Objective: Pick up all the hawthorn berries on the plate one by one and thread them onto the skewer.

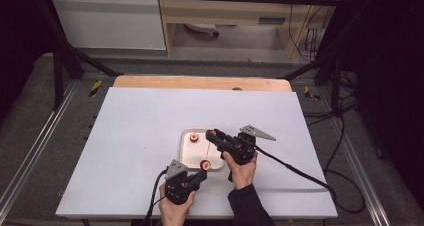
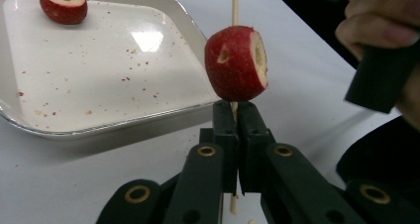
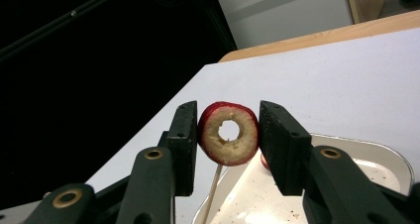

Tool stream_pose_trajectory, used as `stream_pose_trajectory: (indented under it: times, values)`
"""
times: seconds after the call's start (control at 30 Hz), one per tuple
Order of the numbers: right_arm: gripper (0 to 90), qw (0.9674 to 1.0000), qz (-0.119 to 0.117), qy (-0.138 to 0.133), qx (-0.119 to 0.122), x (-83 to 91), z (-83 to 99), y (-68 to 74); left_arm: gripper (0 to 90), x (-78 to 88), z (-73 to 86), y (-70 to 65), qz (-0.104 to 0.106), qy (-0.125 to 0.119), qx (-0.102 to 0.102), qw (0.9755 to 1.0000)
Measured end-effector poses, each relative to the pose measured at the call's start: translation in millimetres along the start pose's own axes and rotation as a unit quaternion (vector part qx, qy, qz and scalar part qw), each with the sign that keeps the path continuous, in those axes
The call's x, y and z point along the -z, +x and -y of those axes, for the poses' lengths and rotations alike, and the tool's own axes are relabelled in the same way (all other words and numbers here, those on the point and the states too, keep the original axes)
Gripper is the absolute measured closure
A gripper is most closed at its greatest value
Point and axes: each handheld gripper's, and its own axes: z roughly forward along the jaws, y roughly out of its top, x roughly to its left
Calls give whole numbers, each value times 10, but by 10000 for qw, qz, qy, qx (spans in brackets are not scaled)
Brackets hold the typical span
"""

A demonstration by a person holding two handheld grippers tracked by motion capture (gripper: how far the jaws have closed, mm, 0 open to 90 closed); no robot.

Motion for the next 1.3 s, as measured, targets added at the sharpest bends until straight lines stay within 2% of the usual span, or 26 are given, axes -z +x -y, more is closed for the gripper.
stream_pose_trajectory:
  times: [0.17,0.43,0.5,0.53,0.63,0.8,0.93,1.1,1.17,1.3]
  values:
    - [611,10000,-44,-20,-13,-18,42,7,884,-21,-20,7,-35,18,89,10000]
    - [612,9999,-98,24,2,41,4,23,885,-40,-20,13,6,3,1,10000]
    - [612,9998,-115,177,-73,41,0,17,886,-24,-32,3,-28,-176,-69,9998]
    - [612,9994,-132,293,-100,27,17,10,886,-5,-53,-7,-118,-208,-140,9996]
    - [612,9990,-219,369,-134,2,77,12,886,-15,-99,11,-204,-131,-149,9996]
    - [612,9977,-343,560,-152,-14,169,29,886,-35,-169,58,-200,-144,-116,9996]
    - [612,9977,-311,592,-112,-11,203,41,886,-52,-182,81,-186,-102,-142,9997]
    - [602,9969,-346,704,-57,-11,181,25,885,-48,-163,96,-204,-59,-267,9994]
    - [536,9970,-356,680,41,1,162,20,885,-26,-146,125,-250,-20,-362,9990]
    - [368,9970,-140,675,342,56,63,1,885,46,-106,202,-333,76,-568,9978]
